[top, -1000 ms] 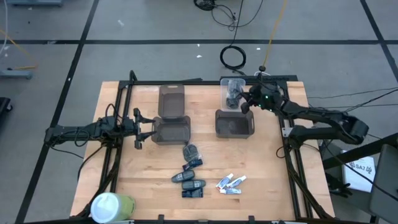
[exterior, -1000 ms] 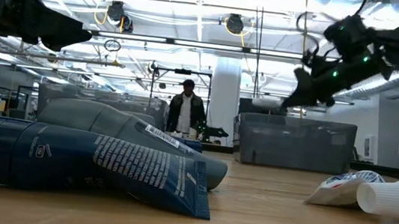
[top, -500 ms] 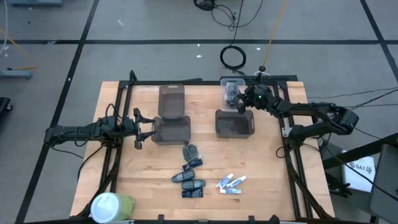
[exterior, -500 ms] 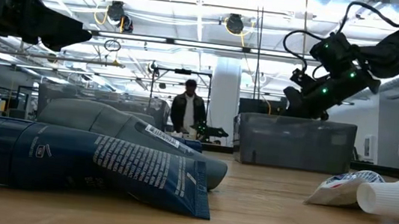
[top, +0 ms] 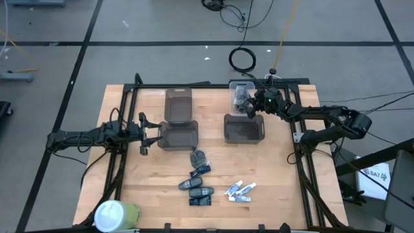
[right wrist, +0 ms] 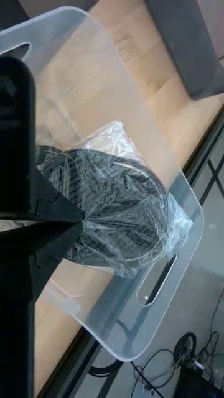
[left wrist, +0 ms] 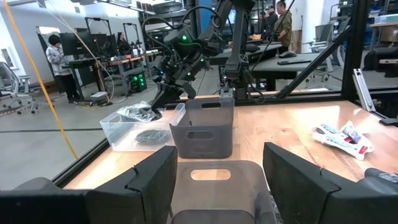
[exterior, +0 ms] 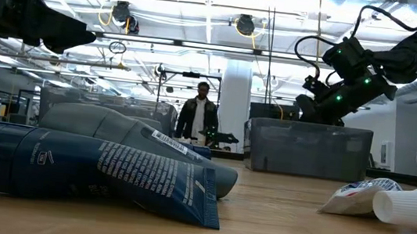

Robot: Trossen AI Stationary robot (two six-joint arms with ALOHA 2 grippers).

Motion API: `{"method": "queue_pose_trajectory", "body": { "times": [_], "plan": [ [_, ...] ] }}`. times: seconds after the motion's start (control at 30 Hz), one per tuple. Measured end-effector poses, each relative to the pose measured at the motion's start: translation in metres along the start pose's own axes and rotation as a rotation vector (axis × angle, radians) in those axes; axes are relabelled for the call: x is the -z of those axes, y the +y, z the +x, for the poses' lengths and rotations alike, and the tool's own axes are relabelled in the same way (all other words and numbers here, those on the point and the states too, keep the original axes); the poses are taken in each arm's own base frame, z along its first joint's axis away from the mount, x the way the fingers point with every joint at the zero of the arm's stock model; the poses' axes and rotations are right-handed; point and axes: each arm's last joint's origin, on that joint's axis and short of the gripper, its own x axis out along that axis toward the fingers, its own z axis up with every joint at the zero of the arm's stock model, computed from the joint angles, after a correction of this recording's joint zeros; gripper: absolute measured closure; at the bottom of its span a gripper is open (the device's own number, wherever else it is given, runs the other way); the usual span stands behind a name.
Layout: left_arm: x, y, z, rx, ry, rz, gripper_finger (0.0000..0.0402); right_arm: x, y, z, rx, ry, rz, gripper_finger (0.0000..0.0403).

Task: Pick & Place Travel size toiletries
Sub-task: Put the bottom black hairbrush into the transparent bin

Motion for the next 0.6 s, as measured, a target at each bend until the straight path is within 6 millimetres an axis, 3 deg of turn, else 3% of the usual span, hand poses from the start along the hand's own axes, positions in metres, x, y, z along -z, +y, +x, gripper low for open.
{"method": "queue_pose_trajectory", "body": {
  "times": [0.6],
  "plan": [
    [0.0000,0.0000,0.0000,0.000,0.000,0.000,0.0167,0.0000,0.0001,0.0000,-0.001,0.000,0.000,0.0391]
  ]
}}
